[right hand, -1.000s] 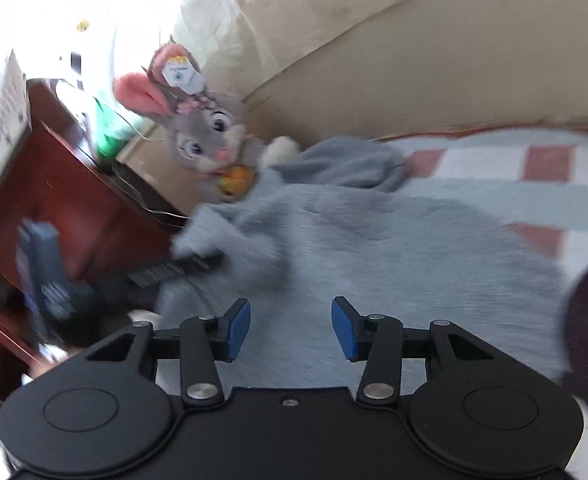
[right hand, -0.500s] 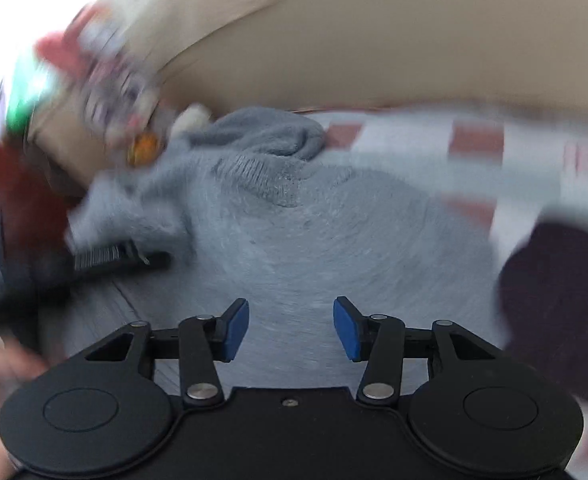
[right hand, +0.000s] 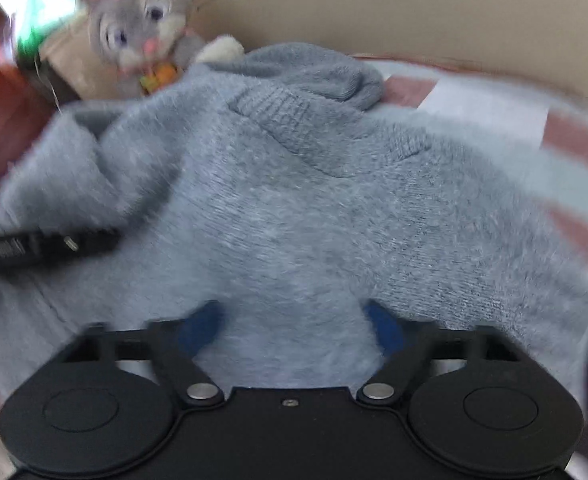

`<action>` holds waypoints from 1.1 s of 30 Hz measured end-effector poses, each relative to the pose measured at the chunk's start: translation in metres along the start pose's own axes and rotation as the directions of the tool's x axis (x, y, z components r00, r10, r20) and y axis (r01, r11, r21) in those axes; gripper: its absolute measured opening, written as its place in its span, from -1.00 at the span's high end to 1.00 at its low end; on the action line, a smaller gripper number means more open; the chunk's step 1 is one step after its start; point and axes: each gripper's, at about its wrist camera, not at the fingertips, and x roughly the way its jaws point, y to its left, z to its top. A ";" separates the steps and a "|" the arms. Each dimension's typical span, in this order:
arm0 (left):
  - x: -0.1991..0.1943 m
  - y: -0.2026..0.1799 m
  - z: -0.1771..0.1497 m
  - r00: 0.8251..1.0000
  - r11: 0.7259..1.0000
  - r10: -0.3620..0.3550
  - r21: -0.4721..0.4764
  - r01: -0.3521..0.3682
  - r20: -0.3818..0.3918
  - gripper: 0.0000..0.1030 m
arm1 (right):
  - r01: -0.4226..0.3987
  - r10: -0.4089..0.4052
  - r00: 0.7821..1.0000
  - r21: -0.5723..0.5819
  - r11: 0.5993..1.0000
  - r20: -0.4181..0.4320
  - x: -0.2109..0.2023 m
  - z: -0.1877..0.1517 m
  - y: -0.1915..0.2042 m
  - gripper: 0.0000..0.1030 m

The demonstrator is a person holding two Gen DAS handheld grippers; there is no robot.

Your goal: Fold clothes

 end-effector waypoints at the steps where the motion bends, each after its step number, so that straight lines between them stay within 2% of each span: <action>1: -0.002 0.000 0.002 0.998 0.998 -0.060 0.002 0.060 -0.011 0.74 | -0.058 0.058 0.998 0.044 0.997 0.003 -0.003 -0.003 -0.007 -0.30; 4: -0.012 -0.002 0.007 0.977 0.978 -0.210 -0.008 0.210 -0.024 0.75 | -0.206 0.206 0.978 0.122 0.971 0.011 -0.015 -0.015 -0.022 -0.22; 7: -0.022 -0.025 0.006 0.959 0.957 -0.279 0.074 0.282 -0.042 0.75 | -0.289 0.288 0.957 0.155 0.945 0.029 -0.027 -0.026 -0.028 -0.14; 8: -0.025 -0.035 0.003 0.945 0.941 -0.322 0.091 0.325 -0.050 0.75 | -0.317 0.315 0.948 0.167 0.934 0.039 -0.031 -0.029 -0.029 -0.14; 12: -0.049 -0.071 -0.008 0.878 0.852 -0.475 0.221 0.474 -0.053 0.75 | -0.411 0.404 0.911 0.129 0.902 0.080 -0.061 -0.041 -0.018 -0.14; 15: -0.071 -0.107 -0.012 0.849 0.784 -0.521 0.341 0.518 -0.090 0.75 | -0.440 0.425 0.895 0.115 0.891 0.133 -0.097 -0.055 -0.015 -0.14; 17: -0.086 -0.129 -0.013 0.821 0.735 -0.560 0.393 0.553 -0.108 0.70 | -0.441 0.419 0.890 0.111 0.890 0.178 -0.125 -0.067 -0.014 -0.14; 18: -0.094 -0.141 -0.014 0.802 0.704 -0.585 0.415 0.576 -0.121 0.69 | -0.436 0.410 0.889 0.108 0.893 0.202 -0.141 -0.073 -0.013 -0.14; 20: -0.110 -0.164 -0.019 0.753 0.633 -0.640 0.450 0.630 -0.155 0.69 | -0.413 0.378 0.890 0.101 0.905 0.254 -0.176 -0.086 -0.011 -0.14; 21: -0.117 -0.176 -0.022 0.720 0.588 -0.670 0.464 0.662 -0.178 0.69 | -0.397 0.359 0.891 0.093 0.913 0.277 -0.193 -0.093 -0.008 -0.14; 22: -0.127 -0.188 -0.027 0.682 0.537 -0.702 0.477 0.696 -0.204 0.68 | -0.372 0.334 0.894 0.081 0.925 0.298 -0.211 -0.103 -0.002 -0.14; 24: -0.147 -0.211 -0.042 0.586 0.413 -0.765 0.495 0.765 -0.268 0.66 | -0.319 0.281 0.897 0.059 0.946 0.341 -0.248 -0.123 0.010 -0.14; 25: -0.151 -0.220 -0.048 0.542 0.360 -0.785 0.491 0.793 -0.300 0.64 | -0.287 0.250 0.898 0.052 0.956 0.362 -0.265 -0.137 0.015 -0.14; 27: -0.153 -0.241 -0.064 0.473 0.278 -0.800 0.471 0.837 -0.368 0.54 | -0.194 0.158 0.907 0.052 0.980 0.390 -0.291 -0.165 0.022 -0.13; 28: -0.149 -0.251 -0.073 0.469 0.268 -0.788 0.463 0.845 -0.399 0.40 | -0.133 0.096 0.914 0.066 0.989 0.394 -0.300 -0.178 0.024 -0.13; 29: -0.138 -0.263 -0.083 0.513 0.309 -0.746 0.462 0.832 -0.425 0.29 | -0.051 -0.002 0.930 0.134 0.990 0.368 -0.302 -0.191 0.019 -0.12; 30: -0.124 -0.275 -0.094 0.575 0.369 -0.683 0.467 0.803 -0.450 0.23 | 0.033 -0.102 0.937 0.204 0.978 0.334 -0.304 -0.204 0.014 -0.10; 31: -0.106 -0.285 -0.105 0.662 0.455 -0.581 0.485 0.747 -0.473 0.13 | 0.130 -0.216 0.935 0.294 0.947 0.282 -0.304 -0.214 0.005 -0.10; 32: -0.089 -0.291 -0.115 0.728 0.529 -0.480 0.500 0.685 -0.489 0.06 | 0.215 -0.315 0.919 0.365 0.906 0.239 -0.306 -0.224 -0.003 -0.12; 33: -0.075 -0.289 -0.122 0.762 0.580 -0.416 0.502 0.642 -0.496 0.06 | 0.291 -0.400 0.895 0.424 0.858 0.197 -0.310 -0.234 -0.010 -0.13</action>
